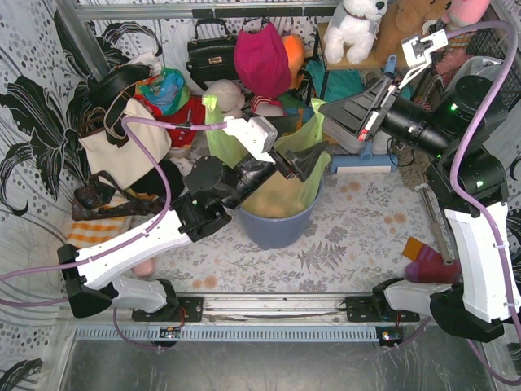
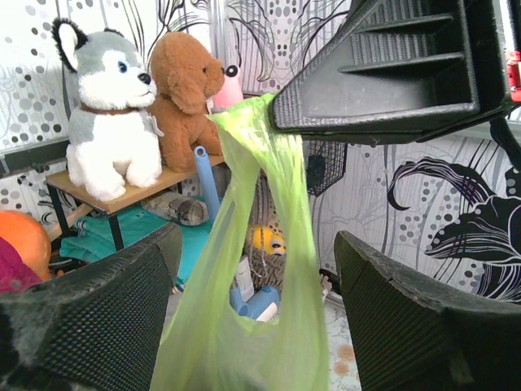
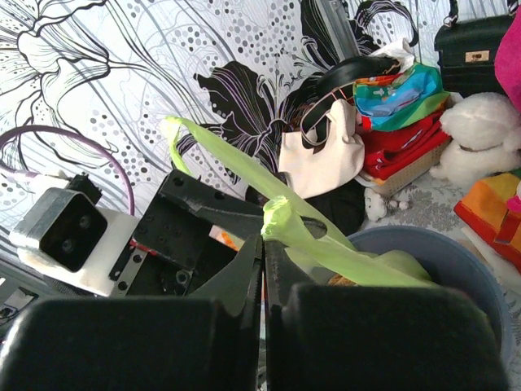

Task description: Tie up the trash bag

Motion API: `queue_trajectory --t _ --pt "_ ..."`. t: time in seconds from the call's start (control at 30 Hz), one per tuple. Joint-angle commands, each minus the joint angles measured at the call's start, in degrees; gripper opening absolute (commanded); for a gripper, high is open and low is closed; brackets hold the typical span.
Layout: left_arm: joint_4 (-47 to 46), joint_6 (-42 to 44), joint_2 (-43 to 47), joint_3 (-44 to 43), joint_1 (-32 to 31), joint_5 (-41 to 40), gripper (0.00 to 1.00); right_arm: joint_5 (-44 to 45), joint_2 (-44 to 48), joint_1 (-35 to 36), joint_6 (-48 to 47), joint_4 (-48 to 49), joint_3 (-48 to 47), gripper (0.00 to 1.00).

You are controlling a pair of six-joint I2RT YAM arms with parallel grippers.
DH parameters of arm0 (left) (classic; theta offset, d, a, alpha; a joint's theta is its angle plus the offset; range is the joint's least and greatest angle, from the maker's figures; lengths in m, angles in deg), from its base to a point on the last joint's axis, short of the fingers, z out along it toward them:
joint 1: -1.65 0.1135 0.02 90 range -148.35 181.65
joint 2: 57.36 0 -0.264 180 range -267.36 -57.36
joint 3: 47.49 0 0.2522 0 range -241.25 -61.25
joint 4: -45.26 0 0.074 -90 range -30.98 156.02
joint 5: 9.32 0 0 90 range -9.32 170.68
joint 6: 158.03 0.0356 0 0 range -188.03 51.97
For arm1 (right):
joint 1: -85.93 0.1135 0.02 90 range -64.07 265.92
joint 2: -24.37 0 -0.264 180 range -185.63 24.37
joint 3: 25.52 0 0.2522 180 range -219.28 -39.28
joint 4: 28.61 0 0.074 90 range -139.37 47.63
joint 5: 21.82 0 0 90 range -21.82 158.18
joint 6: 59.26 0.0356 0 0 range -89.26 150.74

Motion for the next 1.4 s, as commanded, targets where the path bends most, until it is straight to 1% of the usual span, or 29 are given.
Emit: queue_trajectory --t 0.0,0.1,0.23,0.43,0.53,0.67,0.73,0.87,1.03,1.17,1.3,1.37 --pt "-5.7 1.0 -0.3 -1.2 3.4 7.2 0.84 -2.0 1.1 0.2 -1.4 0.5 0.3 0.00" --pt "-7.5 -2.6 -0.5 -1.1 6.5 11.5 0.83 -2.2 1.3 0.2 -1.4 0.5 0.7 0.00" --pt "-8.1 -5.7 -1.7 -2.5 10.2 20.7 0.81 -2.4 1.4 0.2 -1.4 0.5 0.8 0.00" --pt "-5.2 -7.6 -4.8 -6.7 12.9 32.9 0.77 -2.5 1.4 0.2 -1.5 0.3 0.8 0.00" --pt "-5.1 -9.1 -6.0 -7.9 13.6 37.1 0.72 -2.5 1.3 0.2 -1.6 0.2 0.7 0.00" --pt "-6.9 -10.6 -6.2 -7.7 14.3 37.0 0.59 -2.6 1.3 0.2 -1.6 0.1 0.7 0.00" --pt "-7.8 -11.6 -6.3 -7.6 14.8 37.1 0.58 -2.6 1.3 0.2 -1.7 0.0 0.5 0.00" --pt "-9.6 -14.0 -6.7 -8.2 15.7 37.6 0.61 -2.9 1.4 0.2 -1.8 -0.3 0.6 0.00" --pt "-9.9 -15.9 -8.1 -10.7 16.4 39.5 0.59 -3.2 1.7 0.2 -1.6 -0.2 1.3 0.00" --pt "-9.7 -16.5 -9.2 -11.8 16.4 40.6 0.54 -3.4 1.9 0.2 -1.6 0.1 1.5 0.00" --pt "-8.9 -16.6 -9.4 -11.9 16.5 39.7 0.47 -3.4 2.0 0.2 -1.6 0.2 1.5 0.00" --pt "-8.6 -16.6 -9.4 -12.0 16.5 39.5 0.41 -3.4 2.0 0.2 -1.6 0.2 1.6 0.00"
